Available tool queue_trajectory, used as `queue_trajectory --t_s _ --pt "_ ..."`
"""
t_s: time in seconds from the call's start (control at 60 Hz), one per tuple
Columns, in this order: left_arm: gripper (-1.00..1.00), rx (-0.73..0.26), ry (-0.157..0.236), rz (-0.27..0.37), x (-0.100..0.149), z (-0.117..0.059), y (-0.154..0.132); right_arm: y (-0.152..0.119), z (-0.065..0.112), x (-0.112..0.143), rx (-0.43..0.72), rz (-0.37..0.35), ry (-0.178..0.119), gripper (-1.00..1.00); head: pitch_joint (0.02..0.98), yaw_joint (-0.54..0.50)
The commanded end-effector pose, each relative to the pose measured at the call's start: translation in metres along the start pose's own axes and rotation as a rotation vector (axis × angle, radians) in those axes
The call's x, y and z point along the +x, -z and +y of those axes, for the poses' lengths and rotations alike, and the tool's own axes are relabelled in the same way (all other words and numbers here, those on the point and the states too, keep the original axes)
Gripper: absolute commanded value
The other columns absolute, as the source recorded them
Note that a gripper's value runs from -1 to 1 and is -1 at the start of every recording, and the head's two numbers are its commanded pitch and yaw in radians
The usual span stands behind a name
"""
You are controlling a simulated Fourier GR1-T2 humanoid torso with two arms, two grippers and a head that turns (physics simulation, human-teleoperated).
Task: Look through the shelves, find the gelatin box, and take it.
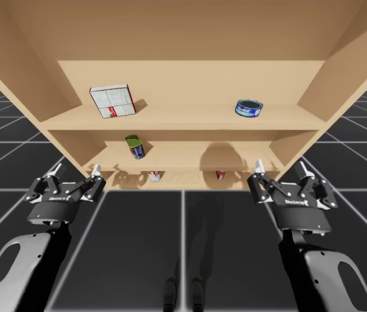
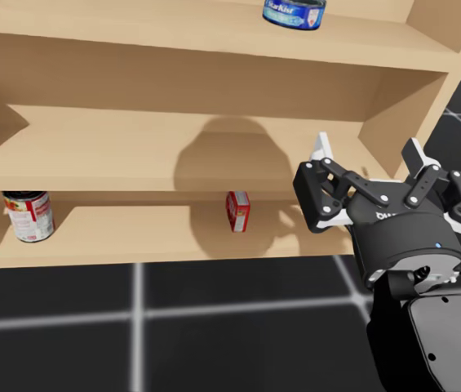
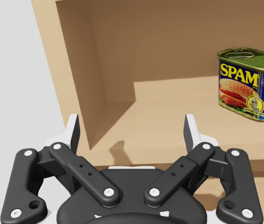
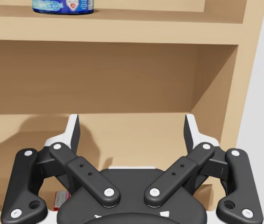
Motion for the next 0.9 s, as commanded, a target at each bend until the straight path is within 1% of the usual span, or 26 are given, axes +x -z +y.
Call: queue_trajectory --t_s 0.017,0.05,0.1,0.117,0.133,0.183,0.2,0.217,0.25,0.283,0.3,0.367,0.45,0.467,0.5,0.55,0.583,0.633,0.667,0.717,0.75,0.767,0.783,0.8,0.85,0.9 --pt "-1.0 -0.001 -0.002 0.001 0.0 0.0 0.0 -0.022 0.012 0.012 0.009 0.016 -0.004 -1.0 0.698 -0.23" --pt "-1.0 -0.001 -0.003 0.001 0.0 0.0 0.0 -0.028 0.017 0.012 0.01 -0.002 -0.019 -1.0 0.696 -0.23" --pt "-1.0 -0.001 -0.005 0.001 0.0 0.001 0.0 -0.035 0.022 0.011 0.003 -0.006 -0.027 -1.0 0.696 -0.24" --pt "-1.0 -0.001 -0.005 0.001 0.0 0.001 0.0 -0.037 0.023 0.011 0.012 0.0 -0.023 -1.0 0.696 -0.24" --pt "-1.0 -0.001 -0.005 0.0 0.0 0.001 0.0 -0.04 0.026 0.01 0.025 0.002 -0.012 -1.0 0.696 -0.24" --pt "-1.0 -0.001 -0.003 -0.002 0.0 0.001 0.0 -0.045 0.03 0.008 0.034 0.007 -0.009 -1.0 0.695 -0.24" --pt "-1.0 0.0 -0.002 -0.003 0.0 0.001 0.0 -0.047 0.031 0.007 0.04 0.011 -0.003 -1.0 0.696 -0.24" --pt "-1.0 0.0 0.0 -0.004 0.0 0.001 0.0 -0.051 0.035 0.005 0.068 0.033 0.013 -1.0 0.696 -0.24" --pt "-1.0 0.0 0.0 -0.005 0.0 0.001 0.0 -0.054 0.038 0.002 0.087 0.037 0.024 -1.0 0.696 -0.24" --pt "-1.0 0.0 0.001 -0.006 0.0 0.001 0.0 -0.056 0.041 -0.002 0.099 0.045 0.045 -1.0 0.694 -0.24" --pt "-1.0 0.0 0.002 -0.006 0.0 0.001 0.0 -0.057 0.043 -0.003 0.103 0.05 0.051 -1.0 0.694 -0.24" --pt "-1.0 0.0 0.001 -0.007 0.0 0.0 -0.001 -0.059 0.05 -0.014 0.123 0.07 0.056 -1.0 0.695 -0.24" --pt "-1.0 -0.001 0.001 -0.009 0.0 0.0 -0.001 -0.059 0.056 -0.028 0.128 0.107 0.051 -1.0 0.695 -0.23" --pt "-1.0 -0.002 0.002 -0.01 0.0 0.0 -0.001 -0.058 0.057 -0.032 0.125 0.12 0.048 -1.0 0.695 -0.23" --pt "-1.0 -0.003 0.004 -0.012 0.0 0.0 -0.001 -0.056 0.059 -0.039 0.125 0.122 0.034 -1.0 0.696 -0.23" --pt "-1.0 -0.003 0.007 -0.014 0.0 0.0 -0.001 -0.053 0.06 -0.047 0.131 0.135 0.035 -1.0 0.696 -0.23" --pt "-1.0 -0.003 0.008 -0.015 -0.001 0.0 -0.001 -0.049 0.062 -0.054 0.131 0.145 0.024 -1.0 0.699 -0.23" --pt "-1.0 -0.002 0.008 -0.014 -0.001 0.0 -0.001 -0.046 0.065 -0.062 0.136 0.162 0.019 -1.0 0.7 -0.23" --pt "-1.0 -0.002 0.009 -0.014 -0.001 0.0 -0.001 -0.045 0.066 -0.065 0.139 0.166 0.015 -1.0 0.7 -0.23" --pt "-1.0 -0.002 0.009 -0.013 -0.001 0.0 -0.001 -0.041 0.069 -0.072 0.138 0.17 -0.002 -1.0 0.703 -0.23" --pt "-1.0 -0.003 0.008 -0.013 -0.001 0.0 -0.001 -0.039 0.071 -0.074 0.137 0.174 0.0 -1.0 0.704 -0.23" --pt "-1.0 -0.003 0.008 -0.013 -0.001 0.0 -0.001 -0.037 0.072 -0.077 0.127 0.17 0.011 -1.0 0.705 -0.23" --pt "-1.0 -0.003 0.008 -0.013 -0.001 0.0 -0.002 -0.036 0.073 -0.078 0.123 0.165 0.008 -1.0 0.705 -0.23" --pt "-1.0 -0.003 0.007 -0.013 -0.001 0.0 -0.002 -0.033 0.074 -0.08 0.129 0.169 -0.003 -1.0 0.707 -0.23" --pt "-1.0 -0.004 0.007 -0.013 -0.001 0.0 -0.002 -0.029 0.076 -0.083 0.12 0.17 -0.003 -1.0 0.709 -0.23" --pt "-1.0 -0.005 0.008 -0.014 -0.001 0.0 -0.002 -0.024 0.078 -0.089 0.114 0.162 -0.029 -1.0 0.711 -0.23"
